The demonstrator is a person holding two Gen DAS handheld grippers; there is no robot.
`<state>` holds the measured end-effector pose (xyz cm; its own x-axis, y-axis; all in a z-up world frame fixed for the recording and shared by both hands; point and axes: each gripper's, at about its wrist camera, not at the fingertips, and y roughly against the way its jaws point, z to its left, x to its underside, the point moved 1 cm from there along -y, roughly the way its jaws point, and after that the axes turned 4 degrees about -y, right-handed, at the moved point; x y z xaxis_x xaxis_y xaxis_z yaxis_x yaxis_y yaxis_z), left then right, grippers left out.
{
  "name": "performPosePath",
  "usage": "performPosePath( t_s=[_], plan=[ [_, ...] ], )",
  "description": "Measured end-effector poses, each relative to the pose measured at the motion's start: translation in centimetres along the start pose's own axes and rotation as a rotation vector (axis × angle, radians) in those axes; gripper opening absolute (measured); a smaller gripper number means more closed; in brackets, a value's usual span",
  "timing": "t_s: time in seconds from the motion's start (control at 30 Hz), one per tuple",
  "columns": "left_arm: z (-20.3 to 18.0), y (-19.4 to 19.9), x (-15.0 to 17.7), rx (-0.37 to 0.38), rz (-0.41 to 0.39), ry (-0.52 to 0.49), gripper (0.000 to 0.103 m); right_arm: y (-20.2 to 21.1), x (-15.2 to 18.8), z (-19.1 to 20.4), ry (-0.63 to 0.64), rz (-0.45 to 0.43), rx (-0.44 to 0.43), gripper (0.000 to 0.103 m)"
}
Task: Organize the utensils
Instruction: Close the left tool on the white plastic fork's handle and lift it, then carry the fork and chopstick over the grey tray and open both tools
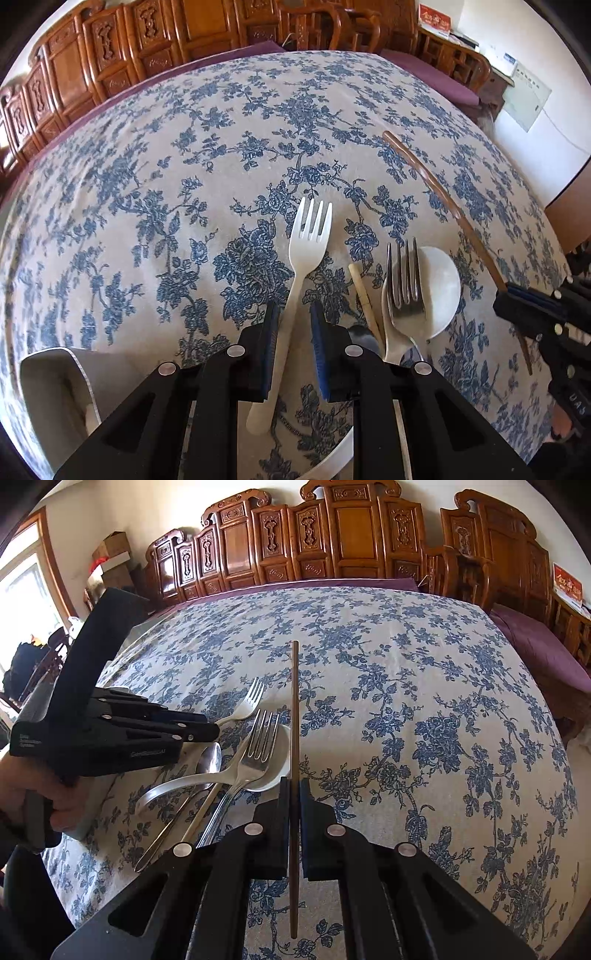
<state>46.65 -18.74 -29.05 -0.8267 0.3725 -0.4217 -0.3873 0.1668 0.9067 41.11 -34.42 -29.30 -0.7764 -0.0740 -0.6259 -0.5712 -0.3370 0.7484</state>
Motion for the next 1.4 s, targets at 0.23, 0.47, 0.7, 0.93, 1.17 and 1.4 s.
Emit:
performPosePath(
  t_s=[0.23,0.47,0.7,0.93,1.17,1.4],
  plan=[
    [0.3,-0.7,-0.6,-0.010,0.006,0.008,0.006,0.1,0.0,0.2,0.002,0.001,-0.005,0.006],
    [0.1,1.1,0.0,-0.002,-0.024,-0.006,0.006,0.6,-0.2,0.6,-0.013,-0.011,-0.018,0.006],
    [0.6,6.2,1.8,0.003,-0.111,-0.012,0.006,0.3,-0.4,2.9,0.020,-0.005,-0.036,0.006],
    [1.9,10.9,4.1,0.001,-0.183,-0.001,0.006,-0.6,-0.5,6.4,0.070,0.011,-0.055,0.006],
    [3.9,13.6,6.6,-0.012,-0.223,0.012,0.006,-0.8,-0.8,9.2,0.092,0.000,-0.078,0.006],
    [7.1,14.2,9.3,-0.032,-0.247,0.080,0.006,-0.1,-1.0,11.9,0.138,-0.029,-0.102,0.006]
  ],
)
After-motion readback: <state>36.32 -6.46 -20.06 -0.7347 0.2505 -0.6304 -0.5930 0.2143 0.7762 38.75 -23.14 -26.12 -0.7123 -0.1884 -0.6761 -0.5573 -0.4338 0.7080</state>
